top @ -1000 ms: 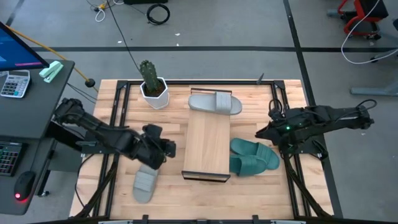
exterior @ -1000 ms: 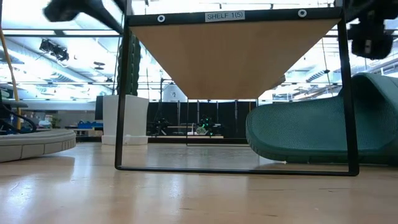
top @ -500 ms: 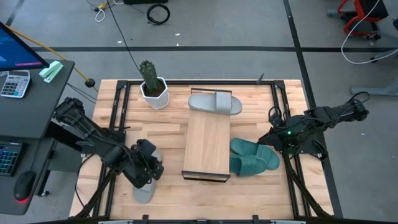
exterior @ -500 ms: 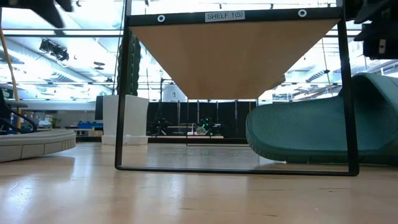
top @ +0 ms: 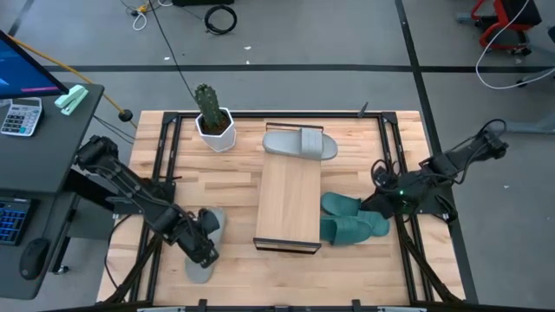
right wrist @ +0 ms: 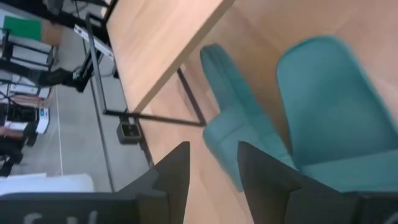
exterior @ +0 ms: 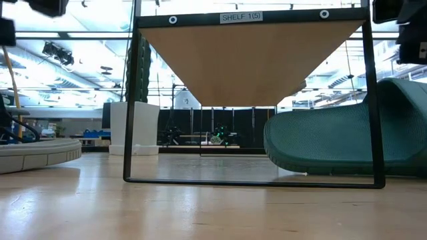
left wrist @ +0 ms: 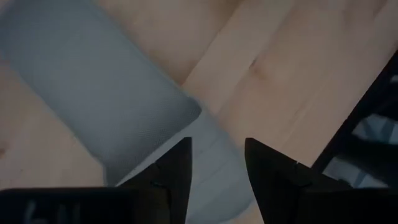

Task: Pick and place slides into the shelf
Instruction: Put the gray slipper onto the shelf

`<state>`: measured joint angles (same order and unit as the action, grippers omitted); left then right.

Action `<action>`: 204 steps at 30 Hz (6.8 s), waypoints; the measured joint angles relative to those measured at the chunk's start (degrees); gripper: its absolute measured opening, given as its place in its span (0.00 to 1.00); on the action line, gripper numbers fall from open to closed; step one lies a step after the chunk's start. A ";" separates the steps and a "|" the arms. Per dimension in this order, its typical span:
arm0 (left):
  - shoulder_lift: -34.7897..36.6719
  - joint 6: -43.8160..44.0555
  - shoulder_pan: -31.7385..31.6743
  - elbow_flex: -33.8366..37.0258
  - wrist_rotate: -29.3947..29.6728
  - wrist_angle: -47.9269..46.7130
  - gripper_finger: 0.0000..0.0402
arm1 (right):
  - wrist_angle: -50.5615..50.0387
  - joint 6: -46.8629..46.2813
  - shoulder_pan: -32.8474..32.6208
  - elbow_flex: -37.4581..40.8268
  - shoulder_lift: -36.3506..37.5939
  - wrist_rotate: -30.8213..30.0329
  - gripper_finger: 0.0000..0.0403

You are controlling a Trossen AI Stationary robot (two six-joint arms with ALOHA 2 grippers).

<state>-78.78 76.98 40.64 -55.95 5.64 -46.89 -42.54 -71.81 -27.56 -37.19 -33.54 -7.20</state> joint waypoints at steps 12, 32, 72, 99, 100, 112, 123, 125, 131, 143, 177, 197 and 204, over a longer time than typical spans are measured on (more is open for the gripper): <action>1.33 -14.83 -9.88 5.10 -5.02 -0.58 0.36 | 3.55 -5.11 -8.02 0.02 -5.44 -2.99 0.35; 1.31 -55.67 -32.24 4.64 -16.30 -4.25 0.42 | 10.16 -11.62 -18.30 0.04 -12.68 -8.70 0.35; -13.07 -88.10 -44.22 4.75 -25.73 -2.19 0.57 | 19.74 -15.32 -19.24 0.04 -19.74 -10.97 0.35; -19.10 -92.33 -46.31 4.72 -34.22 -1.73 0.33 | 19.86 -15.60 -19.06 0.04 -19.69 -11.02 0.35; -19.10 -92.76 -46.31 4.72 -34.11 -1.77 0.30 | 19.88 -15.60 -19.07 0.04 -19.69 -11.06 0.35; -19.10 -91.40 -46.27 4.68 -34.74 -9.24 0.04 | 19.48 -15.01 -19.07 0.04 -19.69 -12.42 0.35; -17.74 -91.47 -46.25 -0.66 -37.32 -18.96 0.03 | 19.40 -13.28 -19.07 0.04 -19.67 -12.58 0.35; -16.84 -91.40 -46.25 -3.07 -37.37 -21.12 0.03 | 19.38 -13.17 -19.07 0.04 -19.67 -12.61 0.35; -13.68 -91.08 -46.25 -11.48 -37.44 -26.65 0.03 | 18.62 -11.81 -19.07 0.04 -19.65 -13.09 0.35; -4.47 -79.57 -46.21 -22.74 -37.47 -33.90 0.03 | 18.58 -10.39 -19.09 0.04 -19.65 -13.20 0.35; 9.03 -21.67 -33.26 -26.88 -4.26 -9.09 0.03 | 18.29 -3.90 -19.09 0.04 -19.65 -15.66 0.35; 0.71 3.35 -21.24 -26.77 29.69 -1.85 0.02 | 15.09 4.21 -19.07 0.04 -19.65 -17.99 0.35; -3.91 1.86 -24.43 -26.77 29.18 2.47 0.03 | 15.12 4.55 -19.07 0.04 -19.65 -18.05 0.35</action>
<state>-82.69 78.84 16.21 -82.72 34.83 -44.41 -27.42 -67.26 -46.63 -37.15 -53.19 -25.25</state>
